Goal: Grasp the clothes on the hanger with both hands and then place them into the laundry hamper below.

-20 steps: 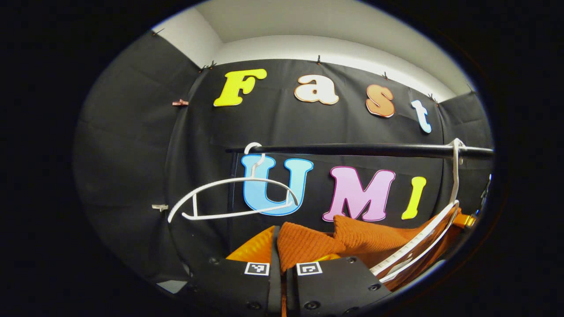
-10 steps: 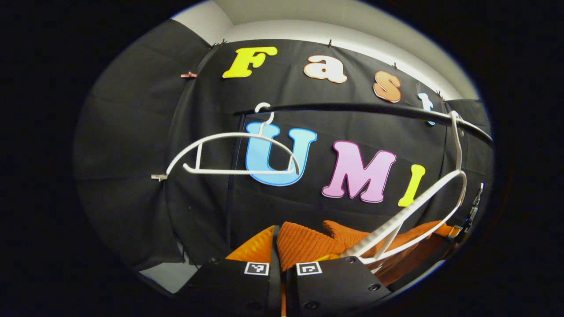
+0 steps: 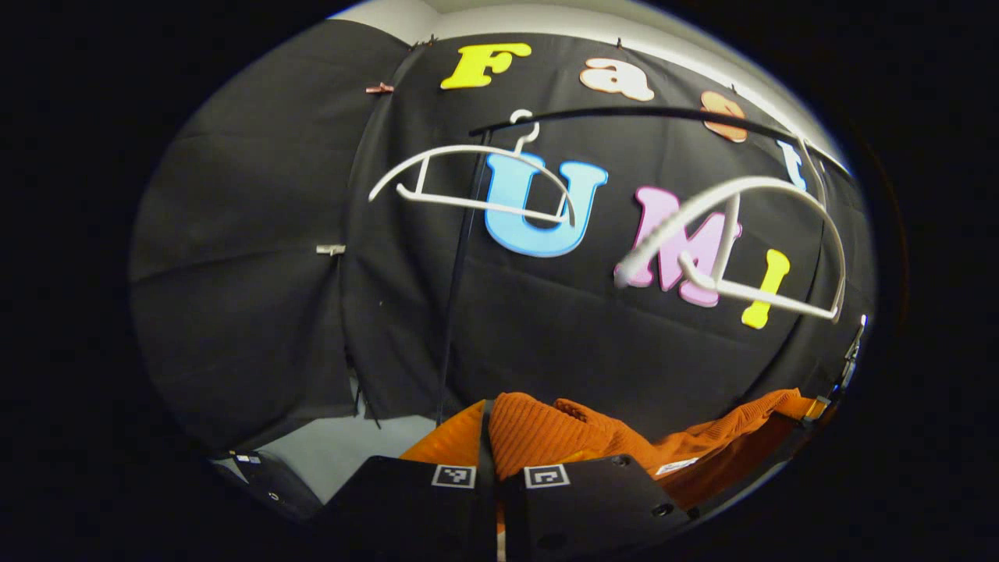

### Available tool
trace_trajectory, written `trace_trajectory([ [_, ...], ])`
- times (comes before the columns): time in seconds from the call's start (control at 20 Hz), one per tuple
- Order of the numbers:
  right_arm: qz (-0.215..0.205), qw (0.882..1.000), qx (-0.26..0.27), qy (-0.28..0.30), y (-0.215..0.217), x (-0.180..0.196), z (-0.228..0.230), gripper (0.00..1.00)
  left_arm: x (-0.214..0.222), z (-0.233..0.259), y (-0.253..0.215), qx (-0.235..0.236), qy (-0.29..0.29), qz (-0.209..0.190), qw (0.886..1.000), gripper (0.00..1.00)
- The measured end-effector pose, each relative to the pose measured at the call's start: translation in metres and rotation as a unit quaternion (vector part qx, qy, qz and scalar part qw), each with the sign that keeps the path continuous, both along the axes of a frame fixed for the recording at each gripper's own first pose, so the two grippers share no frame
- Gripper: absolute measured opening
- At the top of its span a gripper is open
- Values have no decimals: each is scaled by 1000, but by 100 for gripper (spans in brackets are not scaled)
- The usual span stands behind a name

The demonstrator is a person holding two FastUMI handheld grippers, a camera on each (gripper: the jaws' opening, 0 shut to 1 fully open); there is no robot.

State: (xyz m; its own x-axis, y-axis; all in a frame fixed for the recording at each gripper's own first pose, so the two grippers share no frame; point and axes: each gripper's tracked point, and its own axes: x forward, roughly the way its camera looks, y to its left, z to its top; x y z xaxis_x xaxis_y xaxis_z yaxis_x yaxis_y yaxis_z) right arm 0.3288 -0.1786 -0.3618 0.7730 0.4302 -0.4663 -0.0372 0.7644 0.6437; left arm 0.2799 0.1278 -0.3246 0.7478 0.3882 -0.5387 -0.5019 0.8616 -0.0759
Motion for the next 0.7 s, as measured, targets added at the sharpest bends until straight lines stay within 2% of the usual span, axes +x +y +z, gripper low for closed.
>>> trace_trajectory([
  [0.15, 31, 999, 17, 28, 40, -23, -11, 11, -11, -41, -29, -38, 66, -28, 997, 9],
  [0.4, 77, 992, 78, 61, 112, -50, -12, 11, 5, -62, -89, -70, 82, -96, 989, 9],
  [0.6, 127, 988, 65, 61, 147, -62, -9, 12, 15, -63, -133, -82, 83, -133, 984, 9],
  [0.7, 143, 986, 52, 74, 156, -69, -13, 12, 14, -66, -141, -81, 95, -143, 982, 9],
])
